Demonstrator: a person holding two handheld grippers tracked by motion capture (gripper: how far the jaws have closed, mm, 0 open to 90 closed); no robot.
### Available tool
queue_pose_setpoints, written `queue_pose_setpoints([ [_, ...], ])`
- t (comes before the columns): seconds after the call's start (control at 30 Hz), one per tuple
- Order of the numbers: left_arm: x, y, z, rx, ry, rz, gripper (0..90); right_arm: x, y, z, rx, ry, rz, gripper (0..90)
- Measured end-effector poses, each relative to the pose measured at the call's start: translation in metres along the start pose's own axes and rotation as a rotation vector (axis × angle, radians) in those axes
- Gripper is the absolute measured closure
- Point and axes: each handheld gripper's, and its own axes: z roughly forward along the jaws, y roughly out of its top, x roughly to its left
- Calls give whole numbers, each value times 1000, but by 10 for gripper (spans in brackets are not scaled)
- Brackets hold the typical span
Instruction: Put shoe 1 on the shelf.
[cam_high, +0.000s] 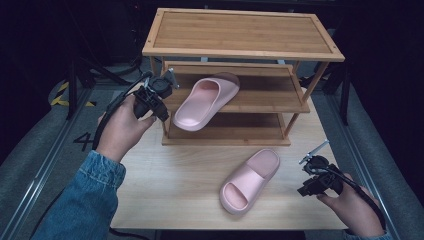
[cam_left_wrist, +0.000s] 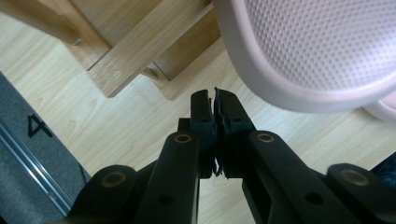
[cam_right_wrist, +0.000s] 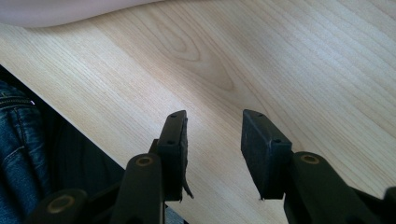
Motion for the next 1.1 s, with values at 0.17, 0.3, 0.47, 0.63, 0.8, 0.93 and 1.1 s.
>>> queue_pose_setpoints([
  [0.17, -5, 8, 2, 0, -13, 17, 873, 0, 0, 0, -2, -4, -3, 617],
  [0.3, -11, 13, 2, -9, -28, 30, 873, -2, -1, -1, -8, -1, 0, 617],
  [0.47, -28, 23, 2, -27, -75, 82, 873, -3, -2, -2, -14, -7, 3, 620],
  [0.63, -45, 30, 3, -25, -75, 118, 872, -2, -2, -3, -18, -8, -1, 620],
  [0.8, -58, 33, 3, -42, -83, 154, 873, -2, -1, -3, -24, -12, -1, 630],
  [0.93, -66, 21, -5, -39, -126, 158, 869, -1, -1, -2, -22, -10, 0, 630],
  [1.1, -89, 11, -5, -42, -172, 234, 860, 0, 0, -2, -17, -15, -5, 630],
])
